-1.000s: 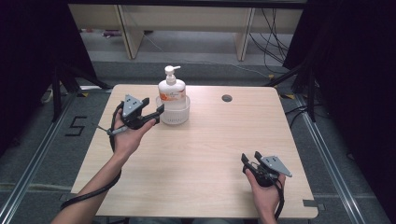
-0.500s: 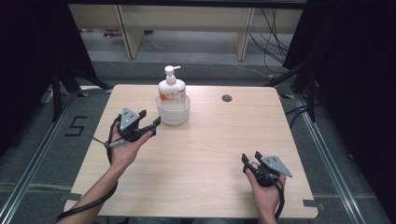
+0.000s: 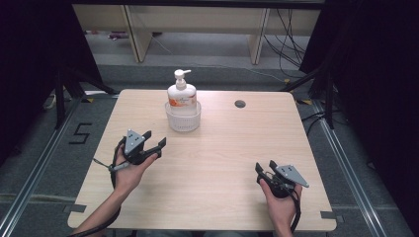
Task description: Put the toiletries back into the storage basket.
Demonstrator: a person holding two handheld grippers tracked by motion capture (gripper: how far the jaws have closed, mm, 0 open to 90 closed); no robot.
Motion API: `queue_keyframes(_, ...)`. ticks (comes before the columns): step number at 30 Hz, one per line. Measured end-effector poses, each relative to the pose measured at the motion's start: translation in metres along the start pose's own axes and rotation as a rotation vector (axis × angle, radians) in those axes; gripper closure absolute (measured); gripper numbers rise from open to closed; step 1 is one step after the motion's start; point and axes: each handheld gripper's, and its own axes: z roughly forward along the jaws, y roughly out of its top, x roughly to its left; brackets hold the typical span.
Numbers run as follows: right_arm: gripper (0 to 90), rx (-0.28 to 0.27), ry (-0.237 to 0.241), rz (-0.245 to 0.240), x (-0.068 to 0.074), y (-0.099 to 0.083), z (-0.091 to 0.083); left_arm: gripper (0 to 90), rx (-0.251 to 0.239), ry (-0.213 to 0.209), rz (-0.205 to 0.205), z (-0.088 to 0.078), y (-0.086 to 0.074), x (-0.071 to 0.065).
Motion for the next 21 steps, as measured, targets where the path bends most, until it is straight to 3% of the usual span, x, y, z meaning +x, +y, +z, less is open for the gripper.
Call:
queue_keyframes(6,43.6,-0.002,0.003,0.001,0.000,0.000,0.000,35.5,0.008,-0.002,-0.025,-0.004,-0.021,0.004)
queue_keyframes(8,43.7,0.022,-0.019,0.023,0.003,0.000,-0.002,35.5,0.006,-0.003,-0.030,-0.005,-0.028,0.005)
queue_keyframes(12,43.6,0.018,-0.009,-0.005,0.002,-0.001,0.000,35.8,-0.013,0.001,-0.045,-0.006,-0.041,0.008)
queue_keyframes(16,43.7,0.013,-0.011,-0.014,0.001,-0.001,0.000,35.8,-0.035,0.016,-0.030,-0.009,-0.046,0.013)
queue_keyframes(17,43.6,0.000,-0.013,0.022,0.004,-0.001,0.000,35.8,-0.036,0.017,-0.032,-0.009,-0.047,0.013)
queue_keyframes(19,43.6,0.014,-0.002,0.023,0.004,-0.001,-0.001,35.6,-0.034,0.024,-0.032,-0.010,-0.049,0.017)
queue_keyframes(20,43.6,0.007,0.004,-0.007,0.000,0.000,-0.001,35.6,-0.033,0.029,-0.034,-0.010,-0.050,0.019)
queue_keyframes(21,43.7,-0.002,0.000,-0.008,0.000,0.000,-0.001,35.6,-0.035,0.034,-0.038,-0.011,-0.051,0.020)
